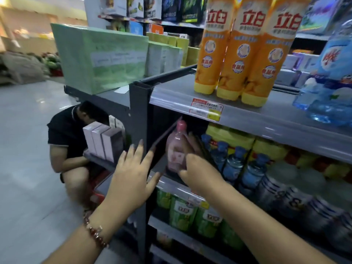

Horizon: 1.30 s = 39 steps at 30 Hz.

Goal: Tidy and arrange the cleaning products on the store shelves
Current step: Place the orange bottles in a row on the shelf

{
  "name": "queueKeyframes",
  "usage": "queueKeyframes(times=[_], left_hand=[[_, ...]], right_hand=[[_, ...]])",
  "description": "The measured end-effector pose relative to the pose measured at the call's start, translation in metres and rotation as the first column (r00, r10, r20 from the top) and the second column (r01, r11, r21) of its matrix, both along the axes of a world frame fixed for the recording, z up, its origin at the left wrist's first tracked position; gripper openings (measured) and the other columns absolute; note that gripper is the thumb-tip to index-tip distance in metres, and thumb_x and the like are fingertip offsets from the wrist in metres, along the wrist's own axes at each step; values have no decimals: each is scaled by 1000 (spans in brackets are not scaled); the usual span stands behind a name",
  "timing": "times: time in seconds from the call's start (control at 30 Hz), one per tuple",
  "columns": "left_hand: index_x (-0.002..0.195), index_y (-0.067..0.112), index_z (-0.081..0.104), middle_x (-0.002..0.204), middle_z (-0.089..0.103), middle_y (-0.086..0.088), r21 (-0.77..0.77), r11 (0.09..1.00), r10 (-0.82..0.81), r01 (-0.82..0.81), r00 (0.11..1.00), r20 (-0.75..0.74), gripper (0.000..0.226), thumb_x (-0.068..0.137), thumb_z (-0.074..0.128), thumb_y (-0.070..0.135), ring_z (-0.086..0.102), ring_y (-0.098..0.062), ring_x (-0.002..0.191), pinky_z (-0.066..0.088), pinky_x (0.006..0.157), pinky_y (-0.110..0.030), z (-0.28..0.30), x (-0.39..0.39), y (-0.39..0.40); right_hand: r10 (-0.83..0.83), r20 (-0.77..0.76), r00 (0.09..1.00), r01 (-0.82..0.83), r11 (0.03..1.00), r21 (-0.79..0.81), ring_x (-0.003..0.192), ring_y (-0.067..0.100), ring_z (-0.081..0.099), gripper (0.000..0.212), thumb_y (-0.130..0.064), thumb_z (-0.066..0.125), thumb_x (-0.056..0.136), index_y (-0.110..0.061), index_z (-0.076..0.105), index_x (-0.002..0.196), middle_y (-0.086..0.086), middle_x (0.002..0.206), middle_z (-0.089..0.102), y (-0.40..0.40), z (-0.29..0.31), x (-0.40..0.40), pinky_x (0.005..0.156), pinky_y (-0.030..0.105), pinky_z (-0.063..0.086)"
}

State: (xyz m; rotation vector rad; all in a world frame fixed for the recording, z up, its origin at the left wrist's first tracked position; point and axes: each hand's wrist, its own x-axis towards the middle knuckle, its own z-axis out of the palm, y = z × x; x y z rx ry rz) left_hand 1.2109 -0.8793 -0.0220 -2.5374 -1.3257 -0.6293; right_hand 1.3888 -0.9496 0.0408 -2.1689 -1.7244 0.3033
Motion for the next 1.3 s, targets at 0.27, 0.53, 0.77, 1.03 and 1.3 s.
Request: queueKeyframes(times=[0.27, 0.53, 0.77, 1.03, 1.3], left_hand=[[145, 12, 51, 152, 45, -25, -46, 999, 11, -8, 998, 63, 70, 91, 49, 55, 48, -45, 137, 40, 112, -56, -18, 4, -8], [160, 21, 25, 161, 34, -14, -245, 962, -38, 120, 948, 316, 82, 94, 65, 48, 38, -33, 146, 35, 118, -45, -32, 17, -15], [142, 43, 39, 132, 61, 12, -469, 763, 110, 445, 626, 772, 67, 81, 65, 49, 64, -9, 114, 57, 93, -41, -28, 49, -22], [116, 20, 64, 104, 77, -1, -462, 491, 518, 738, 179, 836, 46, 77, 80, 39, 73, -23, 99, 59, 77, -31, -58, 69, -101], [122, 0, 66, 111, 74, -23, -496, -234, 940, 836, 325, 103, 56, 102, 45, 48, 74, -31, 95, 60, 83, -42, -153, 117, -260]], right_hand=[[-77, 109, 991, 56, 982, 183, 156, 25, 6, 85, -28, 60, 97, -23, 4, 161, -1, 170, -4, 75, 6, 0, 125, 44, 17], [199, -51, 979, -152, 866, 477, 108, 14, 50, 41, -17, 60, 97, -17, 54, 138, 4, 137, 45, 33, -28, -7, 93, 32, 45], [295, 132, 946, -315, 745, 588, 106, 16, 59, 36, -6, 70, 90, -6, 64, 126, 7, 123, 58, -14, -37, -12, 84, 25, 53], [10, -640, 768, 168, 961, 218, 115, -9, 60, 27, -47, 66, 92, -37, 63, 117, -18, 124, 68, -94, -38, 19, 101, 22, 48], [-419, -743, 522, 224, 908, -354, 96, -4, 69, 38, -12, 74, 86, -41, 64, 108, -22, 99, 74, -278, -162, 47, 90, 20, 54]])
